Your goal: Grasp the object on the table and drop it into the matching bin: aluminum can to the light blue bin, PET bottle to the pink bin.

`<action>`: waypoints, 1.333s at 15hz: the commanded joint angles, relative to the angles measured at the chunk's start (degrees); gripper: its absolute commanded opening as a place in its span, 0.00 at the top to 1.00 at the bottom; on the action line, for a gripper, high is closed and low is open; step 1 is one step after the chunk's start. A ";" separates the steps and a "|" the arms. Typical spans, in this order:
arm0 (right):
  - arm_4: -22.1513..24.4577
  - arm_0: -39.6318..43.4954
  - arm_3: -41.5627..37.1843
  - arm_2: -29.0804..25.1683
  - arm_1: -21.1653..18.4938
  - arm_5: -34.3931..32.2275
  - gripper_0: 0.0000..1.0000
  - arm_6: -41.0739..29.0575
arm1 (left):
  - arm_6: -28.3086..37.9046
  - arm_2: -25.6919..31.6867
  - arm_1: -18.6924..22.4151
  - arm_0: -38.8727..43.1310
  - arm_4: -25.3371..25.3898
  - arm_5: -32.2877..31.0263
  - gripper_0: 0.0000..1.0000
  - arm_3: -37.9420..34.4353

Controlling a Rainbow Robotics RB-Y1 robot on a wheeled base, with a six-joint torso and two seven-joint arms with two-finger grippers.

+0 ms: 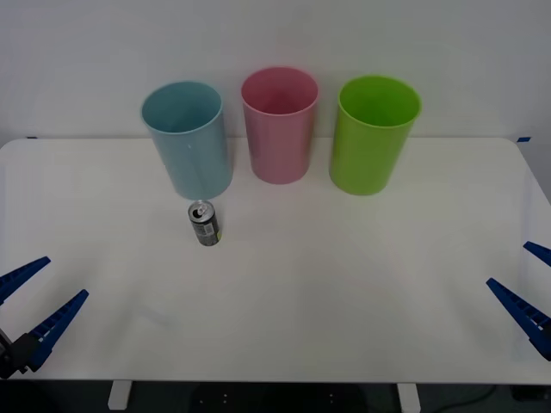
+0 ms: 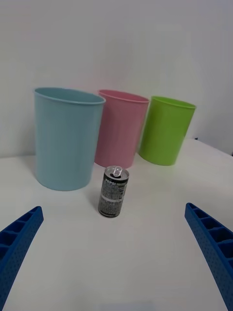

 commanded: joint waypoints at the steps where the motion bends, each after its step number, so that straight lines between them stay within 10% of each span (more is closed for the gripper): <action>1: 0.00 0.00 0.00 0.00 0.00 0.00 0.00 0.00 | -0.56 -0.49 0.05 0.03 -2.55 1.26 0.00 0.00; 20: 0.00 0.00 0.00 0.00 0.00 0.00 0.00 0.00 | -7.86 -14.56 -0.04 -13.15 -5.01 15.41 0.00 13.63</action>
